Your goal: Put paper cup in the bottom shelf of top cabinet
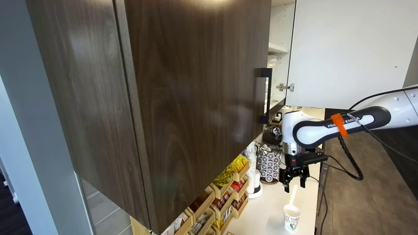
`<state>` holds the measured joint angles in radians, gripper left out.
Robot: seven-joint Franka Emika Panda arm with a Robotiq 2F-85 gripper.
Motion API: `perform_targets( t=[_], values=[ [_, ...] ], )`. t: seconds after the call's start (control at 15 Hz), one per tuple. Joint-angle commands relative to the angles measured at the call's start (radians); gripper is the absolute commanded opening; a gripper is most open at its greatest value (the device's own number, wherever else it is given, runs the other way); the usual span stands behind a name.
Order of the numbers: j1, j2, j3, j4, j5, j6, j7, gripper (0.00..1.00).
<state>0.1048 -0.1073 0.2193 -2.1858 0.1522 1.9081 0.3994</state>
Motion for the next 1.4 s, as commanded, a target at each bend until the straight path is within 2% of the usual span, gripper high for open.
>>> perform_targets(
  t=[0.0, 0.13, 0.4, 0.47, 0.53, 0.87, 1.07, 1.2, 1.33],
  values=[
    [-0.009, -0.050, -0.046, -0.120, -0.124, 0.038, -0.094, 1.00],
    [-0.016, -0.063, -0.066, -0.188, -0.181, 0.117, -0.140, 1.00],
    [-0.020, -0.089, -0.108, -0.341, -0.134, 0.439, -0.259, 1.00],
    [-0.018, -0.038, -0.097, -0.248, -0.155, 0.326, -0.205, 1.00],
    [-0.019, -0.039, -0.101, -0.268, -0.155, 0.355, -0.212, 1.00],
    [-0.018, -0.038, -0.100, -0.252, -0.155, 0.350, -0.212, 1.00],
    [-0.045, -0.004, -0.134, -0.296, -0.159, 0.417, -0.257, 1.00],
    [-0.066, 0.017, -0.147, -0.325, -0.238, 0.514, -0.252, 1.00],
    [-0.081, 0.046, -0.164, -0.348, -0.258, 0.611, -0.252, 1.00]
  ],
)
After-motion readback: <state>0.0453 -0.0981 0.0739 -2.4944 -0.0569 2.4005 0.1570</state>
